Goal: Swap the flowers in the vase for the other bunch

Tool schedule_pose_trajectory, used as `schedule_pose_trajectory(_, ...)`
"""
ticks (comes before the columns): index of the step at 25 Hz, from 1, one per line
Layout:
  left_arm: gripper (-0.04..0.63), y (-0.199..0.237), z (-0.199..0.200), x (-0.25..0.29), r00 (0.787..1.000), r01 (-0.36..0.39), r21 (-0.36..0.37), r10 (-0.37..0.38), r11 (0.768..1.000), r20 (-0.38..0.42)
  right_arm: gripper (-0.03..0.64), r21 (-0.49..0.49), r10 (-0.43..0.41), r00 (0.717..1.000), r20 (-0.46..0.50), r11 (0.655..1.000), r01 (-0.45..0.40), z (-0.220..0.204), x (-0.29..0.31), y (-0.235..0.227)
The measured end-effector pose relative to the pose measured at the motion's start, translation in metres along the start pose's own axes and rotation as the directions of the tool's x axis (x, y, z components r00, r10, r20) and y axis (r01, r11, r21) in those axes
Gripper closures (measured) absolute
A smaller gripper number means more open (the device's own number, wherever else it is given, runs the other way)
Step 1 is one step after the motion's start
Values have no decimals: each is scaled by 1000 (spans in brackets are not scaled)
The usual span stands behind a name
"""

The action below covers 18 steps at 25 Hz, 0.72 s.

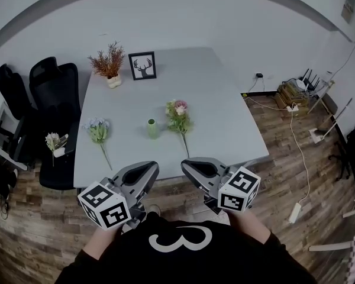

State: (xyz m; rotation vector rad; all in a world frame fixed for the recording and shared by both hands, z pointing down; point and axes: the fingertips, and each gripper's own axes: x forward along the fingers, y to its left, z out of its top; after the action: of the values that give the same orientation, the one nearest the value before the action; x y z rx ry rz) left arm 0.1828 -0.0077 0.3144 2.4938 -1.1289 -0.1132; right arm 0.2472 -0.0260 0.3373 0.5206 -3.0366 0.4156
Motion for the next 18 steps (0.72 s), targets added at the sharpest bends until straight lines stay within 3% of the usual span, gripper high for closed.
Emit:
schedule_pose_trajectory(4,584,1,-6,1,1000,-17,41,18,999,-19,609,11,8,1000,-3,1000,-8,-4,0,2)
schedule_pose_trajectory(9,584,4,-10,1,1000,-18,-13,18,1000,-25,609,29,15,1000,-7,999,-15,-8,1,1)
schedule_pose_trajectory(18,584,2,-8,-5,1000,-4,19,4,1000,0,609,49,30,999,-13,998,-30,-15,8,1)
